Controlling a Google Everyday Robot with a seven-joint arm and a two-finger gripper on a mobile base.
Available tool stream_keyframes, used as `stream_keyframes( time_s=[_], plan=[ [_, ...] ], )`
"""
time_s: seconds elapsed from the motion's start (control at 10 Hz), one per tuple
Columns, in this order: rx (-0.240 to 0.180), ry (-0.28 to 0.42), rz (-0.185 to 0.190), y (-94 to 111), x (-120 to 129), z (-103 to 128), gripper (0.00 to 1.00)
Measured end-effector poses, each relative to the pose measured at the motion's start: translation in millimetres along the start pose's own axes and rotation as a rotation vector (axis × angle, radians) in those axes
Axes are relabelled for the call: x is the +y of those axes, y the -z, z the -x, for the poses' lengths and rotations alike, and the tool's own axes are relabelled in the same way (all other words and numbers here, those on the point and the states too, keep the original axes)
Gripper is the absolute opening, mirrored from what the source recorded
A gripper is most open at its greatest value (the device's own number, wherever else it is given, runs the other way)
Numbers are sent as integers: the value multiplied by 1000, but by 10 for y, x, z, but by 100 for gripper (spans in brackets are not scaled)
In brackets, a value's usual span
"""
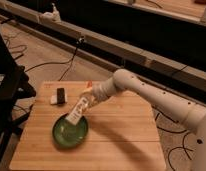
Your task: Place the bottle in the ceramic bowl
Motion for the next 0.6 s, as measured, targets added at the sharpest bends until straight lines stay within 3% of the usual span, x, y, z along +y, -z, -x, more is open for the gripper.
stream_keyframes(
  time_s=[0.2, 0.6],
  plan=[
    [36, 8, -13, -240, 41, -26, 70],
    [39, 9, -15, -254, 42, -30, 70]
  ],
)
